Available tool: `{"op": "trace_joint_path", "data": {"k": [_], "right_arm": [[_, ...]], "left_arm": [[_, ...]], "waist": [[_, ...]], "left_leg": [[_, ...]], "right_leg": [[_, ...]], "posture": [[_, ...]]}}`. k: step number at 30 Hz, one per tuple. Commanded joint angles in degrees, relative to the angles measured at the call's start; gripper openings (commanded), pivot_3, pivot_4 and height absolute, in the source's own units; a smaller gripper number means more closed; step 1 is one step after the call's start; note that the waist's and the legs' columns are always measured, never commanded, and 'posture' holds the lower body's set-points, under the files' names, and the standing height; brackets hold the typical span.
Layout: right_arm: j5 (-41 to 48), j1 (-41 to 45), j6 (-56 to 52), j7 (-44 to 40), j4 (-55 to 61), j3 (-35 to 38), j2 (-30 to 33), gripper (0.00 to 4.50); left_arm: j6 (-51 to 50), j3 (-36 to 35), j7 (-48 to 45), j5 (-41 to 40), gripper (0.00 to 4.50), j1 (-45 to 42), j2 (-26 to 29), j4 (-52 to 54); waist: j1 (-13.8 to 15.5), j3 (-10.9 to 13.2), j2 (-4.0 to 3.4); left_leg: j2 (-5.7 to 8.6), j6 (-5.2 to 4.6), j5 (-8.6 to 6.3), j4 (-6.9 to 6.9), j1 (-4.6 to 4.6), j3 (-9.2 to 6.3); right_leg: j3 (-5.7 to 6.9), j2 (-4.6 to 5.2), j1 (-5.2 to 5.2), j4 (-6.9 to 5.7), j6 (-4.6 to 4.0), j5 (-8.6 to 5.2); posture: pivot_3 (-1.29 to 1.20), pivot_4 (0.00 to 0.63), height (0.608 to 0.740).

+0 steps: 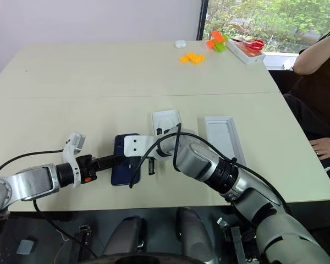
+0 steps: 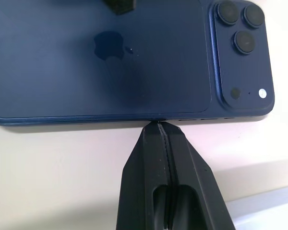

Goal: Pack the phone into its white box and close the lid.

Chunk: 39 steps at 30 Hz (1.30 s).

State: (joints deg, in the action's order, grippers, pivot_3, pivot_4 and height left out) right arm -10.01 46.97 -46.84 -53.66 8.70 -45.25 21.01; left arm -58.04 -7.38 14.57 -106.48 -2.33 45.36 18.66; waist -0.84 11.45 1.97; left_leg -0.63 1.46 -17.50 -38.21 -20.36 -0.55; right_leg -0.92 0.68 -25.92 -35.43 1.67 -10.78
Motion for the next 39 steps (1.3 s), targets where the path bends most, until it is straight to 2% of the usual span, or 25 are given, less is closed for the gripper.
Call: {"op": "trace_joint_path", "data": {"k": [1,14,17,19,28,31,35,39], "right_arm": [[0.7,-0.7,0.3,-0.1,1.5,0.0,-1.9,0.01],[0.4,-0.7,0.5,0.2,0.8,0.6,-2.3,0.01],[0.4,-0.7,0.4,0.2,0.8,0.7,-2.2,0.0],[0.3,-0.6,0.5,0.2,0.6,0.8,-2.2,0.0],[0.3,-0.5,0.3,0.2,0.5,0.8,-2.2,0.0],[0.2,-0.4,0.4,0.3,0.4,0.8,-2.2,0.0],[-0.5,-0.1,1.1,0.7,0.4,0.8,-1.9,0.0],[-1.0,0.4,1.7,0.9,0.4,1.4,-1.7,0.0]], "left_arm": [[1.3,1.6,-0.7,-4.5,4.5,0.3,-1.0,2.8],[3.4,1.0,0.4,-5.0,4.5,1.5,1.2,2.0],[3.8,-0.7,0.2,-5.4,3.71,3.1,2.3,1.5],[4.0,-0.8,0.0,-5.4,2.84,3.6,2.8,1.5],[5.2,-1.1,0.1,-6.0,2.84,4.8,2.4,1.4],[5.5,-1.3,0.0,-6.3,1.94,5.2,2.5,1.4],[6.1,-2.0,-0.4,-6.4,0.13,5.4,2.3,1.6],[6.5,-2.6,-1.3,-6.5,0.13,5.5,2.2,1.8]], "waist": [[-0.2,0.0,0.01],[-0.3,0.0,0.01],[-0.4,0.0,0.0],[-0.3,0.0,0.0],[-0.3,0.0,0.0],[-0.3,0.0,0.0],[-0.3,0.0,0.01],[-0.3,0.0,-0.01]], "left_leg": [[-0.01,0.0,0.0,0.0,-0.02,0.0],[-0.04,0.0,0.0,0.03,-0.02,-0.02],[-0.04,0.0,0.0,0.03,-0.02,0.0],[-0.05,0.0,0.0,0.03,-0.03,0.0],[-0.04,0.0,0.0,0.04,-0.04,0.0],[-0.05,0.0,0.0,0.04,-0.04,0.0],[-0.05,0.0,0.0,0.04,-0.05,0.0],[-0.05,0.0,0.0,0.05,-0.09,0.01]], "right_leg": [[0.0,-0.01,0.0,0.04,-0.01,0.01],[0.01,-0.08,-0.04,0.05,0.01,0.0],[0.01,-0.08,-0.05,0.05,0.0,-0.01],[0.01,-0.08,-0.06,0.05,0.01,-0.01],[0.01,-0.07,-0.06,0.08,0.01,-0.02],[0.01,-0.07,-0.07,0.08,0.01,-0.03],[0.01,-0.07,-0.07,0.09,0.03,-0.04],[0.02,-0.07,-0.12,0.09,0.06,-0.05]], "posture": [[0.0,0.15,0.74],[0.0,0.15,0.74],[0.0,0.15,0.74],[0.0,0.15,0.74],[0.0,0.15,0.74],[0.0,0.15,0.74],[0.0,0.15,0.74],[0.0,0.15,0.74]]}}
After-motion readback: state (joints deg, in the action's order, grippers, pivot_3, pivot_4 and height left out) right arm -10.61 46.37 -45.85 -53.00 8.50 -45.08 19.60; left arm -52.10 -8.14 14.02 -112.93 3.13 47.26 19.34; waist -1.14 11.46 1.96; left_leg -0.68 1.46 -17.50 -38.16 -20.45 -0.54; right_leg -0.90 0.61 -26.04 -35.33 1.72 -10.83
